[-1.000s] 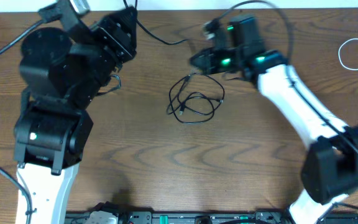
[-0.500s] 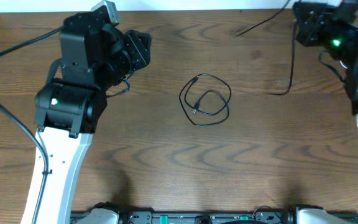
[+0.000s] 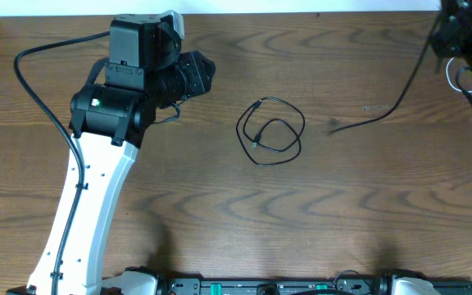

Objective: Untangle cables

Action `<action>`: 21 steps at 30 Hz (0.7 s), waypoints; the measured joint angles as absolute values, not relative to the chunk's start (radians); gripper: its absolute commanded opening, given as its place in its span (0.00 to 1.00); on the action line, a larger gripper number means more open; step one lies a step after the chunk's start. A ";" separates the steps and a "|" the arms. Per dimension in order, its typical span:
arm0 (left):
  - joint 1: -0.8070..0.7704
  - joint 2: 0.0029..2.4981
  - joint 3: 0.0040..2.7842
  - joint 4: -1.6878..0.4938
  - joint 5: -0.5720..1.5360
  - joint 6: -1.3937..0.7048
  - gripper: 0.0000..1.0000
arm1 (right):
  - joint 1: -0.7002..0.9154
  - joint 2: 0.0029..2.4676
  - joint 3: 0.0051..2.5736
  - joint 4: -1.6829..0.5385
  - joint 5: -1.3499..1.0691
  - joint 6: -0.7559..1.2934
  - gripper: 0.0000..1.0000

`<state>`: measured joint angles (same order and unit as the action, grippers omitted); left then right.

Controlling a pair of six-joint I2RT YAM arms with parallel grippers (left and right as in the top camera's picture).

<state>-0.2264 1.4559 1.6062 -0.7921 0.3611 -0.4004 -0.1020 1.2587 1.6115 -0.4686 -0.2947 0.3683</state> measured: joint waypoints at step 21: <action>-0.226 1.456 1.606 -0.804 0.384 -0.339 0.35 | -0.695 1.280 1.612 -0.746 -0.022 0.375 0.01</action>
<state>-0.2264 1.4559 1.6062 -0.8040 0.3843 -0.3393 -0.6949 1.2800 1.6115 -0.7464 -0.0223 0.3748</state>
